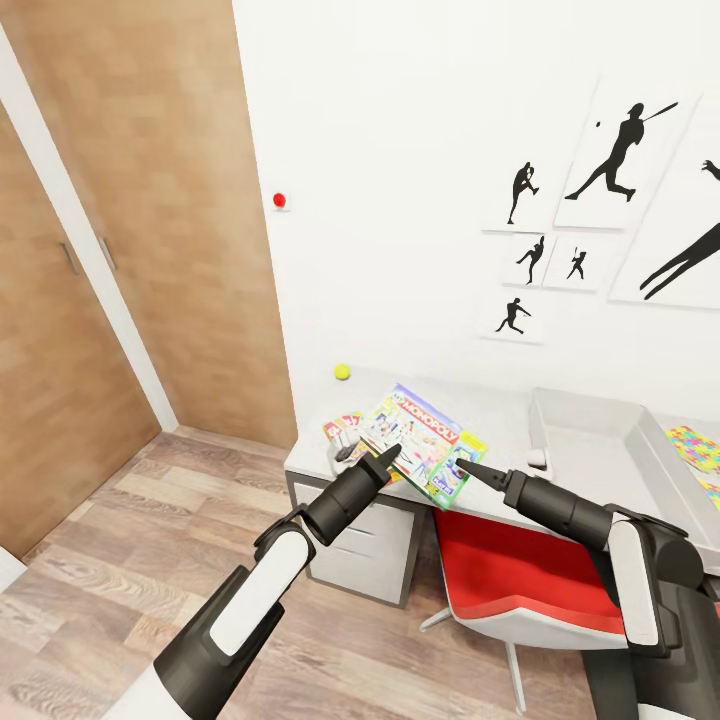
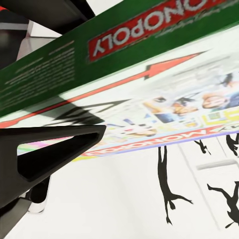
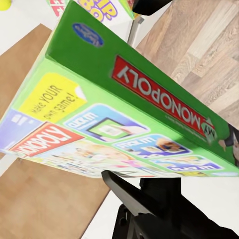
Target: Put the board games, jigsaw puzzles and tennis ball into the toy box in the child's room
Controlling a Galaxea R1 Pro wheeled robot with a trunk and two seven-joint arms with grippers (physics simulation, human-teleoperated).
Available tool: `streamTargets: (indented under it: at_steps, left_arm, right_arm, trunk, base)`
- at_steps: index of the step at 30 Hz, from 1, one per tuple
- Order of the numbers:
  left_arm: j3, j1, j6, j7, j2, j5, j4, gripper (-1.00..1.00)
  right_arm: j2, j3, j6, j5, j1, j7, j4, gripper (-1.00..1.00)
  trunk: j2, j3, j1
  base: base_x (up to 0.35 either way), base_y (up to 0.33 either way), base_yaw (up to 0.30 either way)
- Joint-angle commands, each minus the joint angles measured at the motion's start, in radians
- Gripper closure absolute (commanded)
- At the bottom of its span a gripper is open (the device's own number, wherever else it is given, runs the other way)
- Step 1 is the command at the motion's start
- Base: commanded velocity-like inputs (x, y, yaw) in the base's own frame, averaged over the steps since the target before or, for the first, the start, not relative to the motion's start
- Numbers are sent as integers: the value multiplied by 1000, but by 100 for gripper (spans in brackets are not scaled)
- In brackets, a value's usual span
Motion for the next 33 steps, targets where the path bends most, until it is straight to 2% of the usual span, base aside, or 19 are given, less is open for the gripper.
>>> streamTargets:
  at_steps: [1, 18, 33]
  left_arm:
    - [1, -1, 4, -2, 0, 10, 0, 100]
    - [1, -1, 5, -2, 0, 15, -1, 100]
    - [1, -1, 5, -2, 0, 15, -1, 100]
  right_arm:
    - [0, -1, 3, 4, -1, 6, 0, -100]
    - [4, 3, 3, 6, -8, -16, 51, -100]
    - [6, 3, 3, 4, -9, -19, 59, -100]
  trunk:
    - [-2, -2, 1]
    - [-2, -2, 1]
    - [-2, -2, 1]
  base:
    - [0, 0, 0]
    - [0, 0, 0]
    - [0, 0, 0]
